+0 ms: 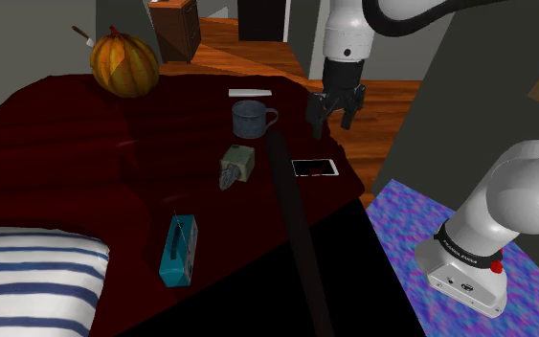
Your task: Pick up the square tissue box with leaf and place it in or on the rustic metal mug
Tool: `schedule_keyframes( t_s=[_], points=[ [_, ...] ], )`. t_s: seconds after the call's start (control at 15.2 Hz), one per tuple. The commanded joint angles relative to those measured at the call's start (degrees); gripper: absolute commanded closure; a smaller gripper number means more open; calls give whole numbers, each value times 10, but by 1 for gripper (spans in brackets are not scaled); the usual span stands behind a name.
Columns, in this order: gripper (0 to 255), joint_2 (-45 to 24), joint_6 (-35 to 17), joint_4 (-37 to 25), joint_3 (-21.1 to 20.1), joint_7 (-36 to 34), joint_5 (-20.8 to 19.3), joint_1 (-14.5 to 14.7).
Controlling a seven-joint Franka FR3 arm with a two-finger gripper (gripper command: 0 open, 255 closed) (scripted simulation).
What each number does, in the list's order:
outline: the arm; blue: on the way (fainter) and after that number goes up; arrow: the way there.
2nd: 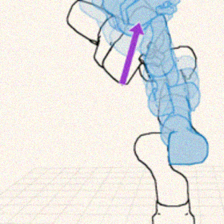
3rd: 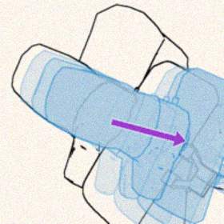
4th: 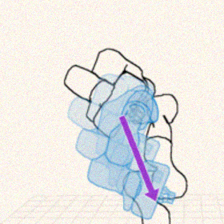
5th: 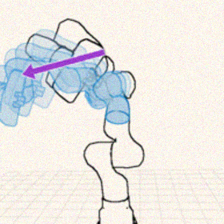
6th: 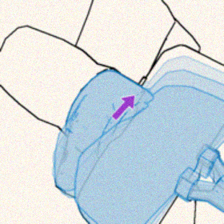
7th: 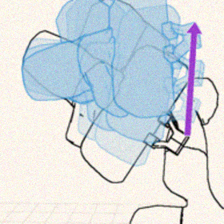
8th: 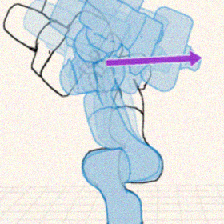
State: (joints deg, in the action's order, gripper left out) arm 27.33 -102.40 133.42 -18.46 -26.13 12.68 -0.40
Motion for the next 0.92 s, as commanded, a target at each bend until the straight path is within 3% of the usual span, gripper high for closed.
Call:
schedule_keyframes(
  t_s=[0.0,0.4,0.86],
  points=[
    [0,-36,-23,-15,-21,-48,9,-3],
    [0,-164,-87,-85,-76,-185,5,-14],
    [0,-332,-142,-200,-104,-349,-46,-6]
  ],
)
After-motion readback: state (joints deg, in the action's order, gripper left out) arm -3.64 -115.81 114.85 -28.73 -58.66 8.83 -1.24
